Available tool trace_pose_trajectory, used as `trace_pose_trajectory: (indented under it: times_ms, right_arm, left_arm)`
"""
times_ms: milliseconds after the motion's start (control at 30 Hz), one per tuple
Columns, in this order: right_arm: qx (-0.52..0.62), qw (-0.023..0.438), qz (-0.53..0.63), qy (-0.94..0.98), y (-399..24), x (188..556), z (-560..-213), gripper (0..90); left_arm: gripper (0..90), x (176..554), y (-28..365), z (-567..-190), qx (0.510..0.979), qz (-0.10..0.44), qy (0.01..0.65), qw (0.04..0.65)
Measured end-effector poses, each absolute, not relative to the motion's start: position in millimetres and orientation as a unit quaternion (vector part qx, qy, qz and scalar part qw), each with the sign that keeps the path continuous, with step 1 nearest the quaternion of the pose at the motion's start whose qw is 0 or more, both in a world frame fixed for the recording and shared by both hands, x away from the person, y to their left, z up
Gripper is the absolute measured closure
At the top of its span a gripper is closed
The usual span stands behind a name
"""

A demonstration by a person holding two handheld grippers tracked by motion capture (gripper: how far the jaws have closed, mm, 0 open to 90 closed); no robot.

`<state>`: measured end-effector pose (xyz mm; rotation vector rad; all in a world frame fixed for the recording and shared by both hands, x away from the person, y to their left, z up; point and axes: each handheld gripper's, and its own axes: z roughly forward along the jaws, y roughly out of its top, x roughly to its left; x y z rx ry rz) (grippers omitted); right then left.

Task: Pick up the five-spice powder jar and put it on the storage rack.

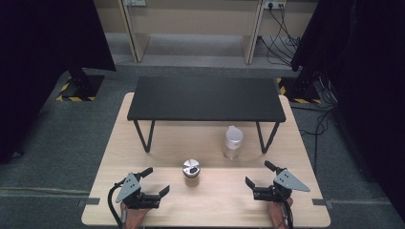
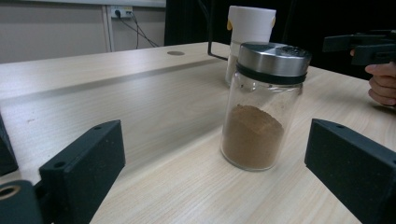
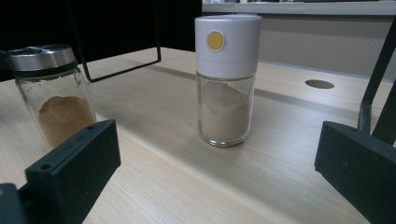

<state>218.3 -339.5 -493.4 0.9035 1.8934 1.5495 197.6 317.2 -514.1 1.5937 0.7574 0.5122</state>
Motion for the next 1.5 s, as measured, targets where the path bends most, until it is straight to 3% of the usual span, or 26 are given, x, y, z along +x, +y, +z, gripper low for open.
trace_pose_trajectory:
  times_ms: [367,1500]
  right_arm:
    - [0.334,0.264,0.570,0.702,-338.9,218.7,-492.5,0.2]
    - [0.333,0.264,0.569,0.704,-338.6,218.4,-492.0,0.2]
  left_arm:
    - [4.4,197.3,326.3,-523.6,0.664,0.214,0.333,0.634]
    - [3.2,199.0,299.0,-515.3,0.681,0.215,0.303,0.632]
